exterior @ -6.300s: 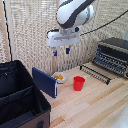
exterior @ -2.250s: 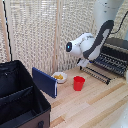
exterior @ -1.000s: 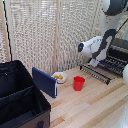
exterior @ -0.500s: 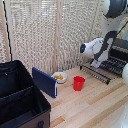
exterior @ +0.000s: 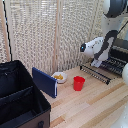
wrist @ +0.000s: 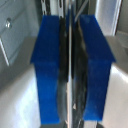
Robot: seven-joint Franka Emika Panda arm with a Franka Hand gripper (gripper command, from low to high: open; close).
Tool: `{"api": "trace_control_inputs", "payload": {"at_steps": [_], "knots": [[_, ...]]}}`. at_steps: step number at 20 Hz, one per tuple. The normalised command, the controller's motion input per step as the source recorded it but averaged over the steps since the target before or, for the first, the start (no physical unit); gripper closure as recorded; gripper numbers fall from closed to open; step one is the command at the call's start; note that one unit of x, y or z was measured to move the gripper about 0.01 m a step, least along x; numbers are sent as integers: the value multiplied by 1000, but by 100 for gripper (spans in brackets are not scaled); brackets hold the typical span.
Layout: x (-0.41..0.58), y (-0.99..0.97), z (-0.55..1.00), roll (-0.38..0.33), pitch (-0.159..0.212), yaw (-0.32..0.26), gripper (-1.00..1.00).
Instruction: Gently stretch your hand towards the oven tray's handle, obtaining a firm grip, and draw it cautiously out of the oven. Transition your grip to the hot dog bowl, gingerly seizing the edge, and elevate it from the surface. Hover the bowl over the tray, delicately lower it, and temper your grip, establishing the bowl's equilibrium.
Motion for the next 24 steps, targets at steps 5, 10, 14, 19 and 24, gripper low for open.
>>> {"api": "trace_control_inputs", "payload": {"at_steps": [5,10,14,19,24], "knots": [[0,666,-39,138,7,84,100],[0,953,-214,21,-1,23,100],[0,945,-179,-21,1,4,100],[65,477,-37,-54,24,7,-100],[174,-3,-19,55,38,27,-100]]}}
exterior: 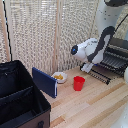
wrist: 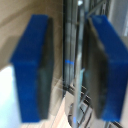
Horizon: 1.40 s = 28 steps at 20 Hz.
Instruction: Gently stretch your hand towards the oven tray's handle, obtaining a firm grip, and draw it cautiously out of the oven. Transition your grip to the hot dog bowl, gingerly seizing the edge, and elevate it from the surface. Hover the bowl over the tray, delicately lower it, and temper your grip, establishing the bowl's equilibrium.
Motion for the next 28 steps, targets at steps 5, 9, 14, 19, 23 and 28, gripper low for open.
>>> {"api": "trace_control_inputs", "payload": {"at_steps": [5,9,14,19,23,28], "knots": [[196,107,166,45,80,-14,-100],[275,227,599,31,44,-99,-100],[285,299,774,4,16,-136,-100],[202,280,644,108,33,-173,-100],[117,219,386,205,6,-232,-100],[100,204,329,224,0,-239,-100]]}}
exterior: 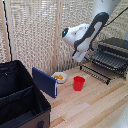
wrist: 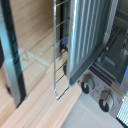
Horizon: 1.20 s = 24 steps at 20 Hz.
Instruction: Gently stretch your hand towards the oven tray's handle, obtaining a firm grip, and draw it cautiously out of the oven. Transition your grip to the hot dog bowl, gingerly seizing the edge, and elevate it from the surface. Hover the bowl over the tray, delicately lower it, and temper your grip, establishing the bowl's equilibrium.
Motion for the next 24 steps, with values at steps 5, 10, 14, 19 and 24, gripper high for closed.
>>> {"api": "trace_control_inputs", "payload": {"at_steps": [5,10,14,19,24], "knots": [[22,166,368,188,-12,-268,-100],[0,194,389,121,-101,-282,-100],[0,216,279,134,-155,-265,-100],[0,285,194,191,-171,-216,-100],[5,354,127,237,-164,-189,-100]]}}
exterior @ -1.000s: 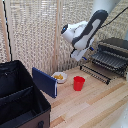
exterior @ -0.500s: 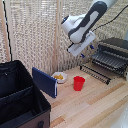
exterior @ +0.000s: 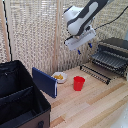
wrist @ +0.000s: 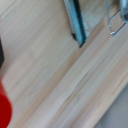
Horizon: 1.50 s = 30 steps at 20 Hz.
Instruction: Gently stretch your hand towards the oven tray's handle, obtaining a firm grip, and draw it cautiously out of the oven. Transition your grip to the hot dog bowl, gingerly seizing the edge, and elevate it from the surface. Hover the bowl over the tray, delicately lower it, and temper your grip, establishing the bowl's equilibrium.
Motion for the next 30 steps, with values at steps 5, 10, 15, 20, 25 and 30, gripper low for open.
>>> {"api": "trace_control_inputs", "payload": {"at_steps": [5,10,15,20,25,30], "knots": [[21,385,26,253,-129,-177,-100],[53,454,-190,201,-72,-173,-100],[130,200,-434,182,-34,-190,-100],[161,92,-419,177,-11,-167,-100],[95,200,-379,161,0,-135,-100],[10,184,-371,99,6,-87,-100]]}}
